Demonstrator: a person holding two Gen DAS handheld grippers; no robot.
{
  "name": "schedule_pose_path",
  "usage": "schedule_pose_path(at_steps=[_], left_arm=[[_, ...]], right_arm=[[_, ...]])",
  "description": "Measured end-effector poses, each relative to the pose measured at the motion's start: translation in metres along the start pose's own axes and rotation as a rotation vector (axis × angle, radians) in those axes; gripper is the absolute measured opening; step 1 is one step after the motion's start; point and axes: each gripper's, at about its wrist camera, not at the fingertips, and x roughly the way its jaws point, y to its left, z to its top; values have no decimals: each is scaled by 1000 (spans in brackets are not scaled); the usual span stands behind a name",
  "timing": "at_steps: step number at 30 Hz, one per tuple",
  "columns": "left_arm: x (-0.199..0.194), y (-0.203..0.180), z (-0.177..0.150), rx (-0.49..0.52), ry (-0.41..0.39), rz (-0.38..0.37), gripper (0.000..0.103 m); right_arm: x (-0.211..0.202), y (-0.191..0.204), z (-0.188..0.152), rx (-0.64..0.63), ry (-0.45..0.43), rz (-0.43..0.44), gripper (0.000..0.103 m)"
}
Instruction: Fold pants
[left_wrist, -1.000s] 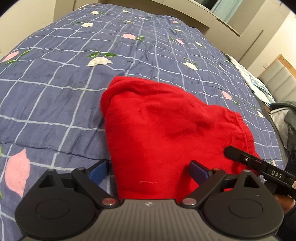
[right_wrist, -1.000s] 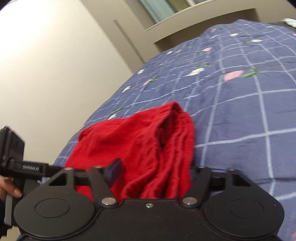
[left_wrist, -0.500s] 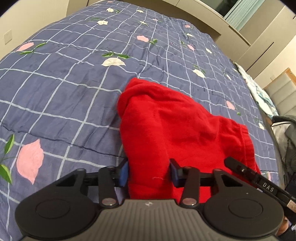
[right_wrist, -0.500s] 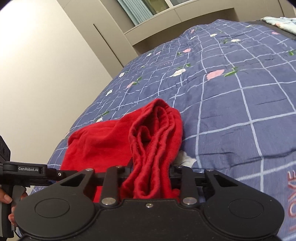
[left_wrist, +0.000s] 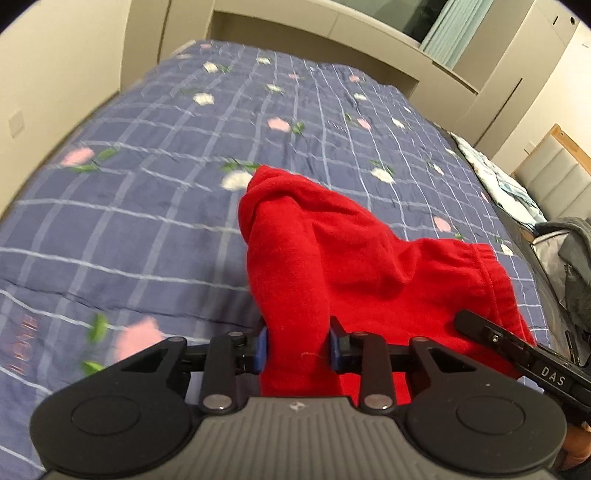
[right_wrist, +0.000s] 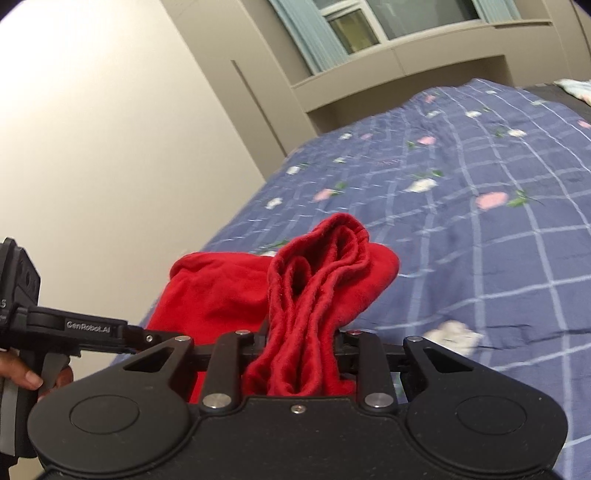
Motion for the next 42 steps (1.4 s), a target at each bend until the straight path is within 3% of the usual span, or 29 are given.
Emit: schedule_pose_path(at_steps=[8,14,26,33,36,40,42], left_arm=[[-51,54,10,-24,-65,72,34],[-63,93,4,-69,-77,105,34],[-37,140,-26,-163,-24,101,34],[-35,139,-26,-152,-11,116,39],[-37,138,-26,-149,-10,131,46],[-46,139,-28,-148,-21,149,76],[-52,137,-30,-143,-35,166,82]], right_arm=[[23,65,0,-32,-13,103,27],[51,101,-10,-52,20,121,27],[87,113,-44,-59,103,39,29],[90,112,-48,-77,113,8,40],[88,114,-49,-78,109,-4,52],[83,114,-50,-78,101,-17,68],[78,115,-51,-73,91,-21,73]])
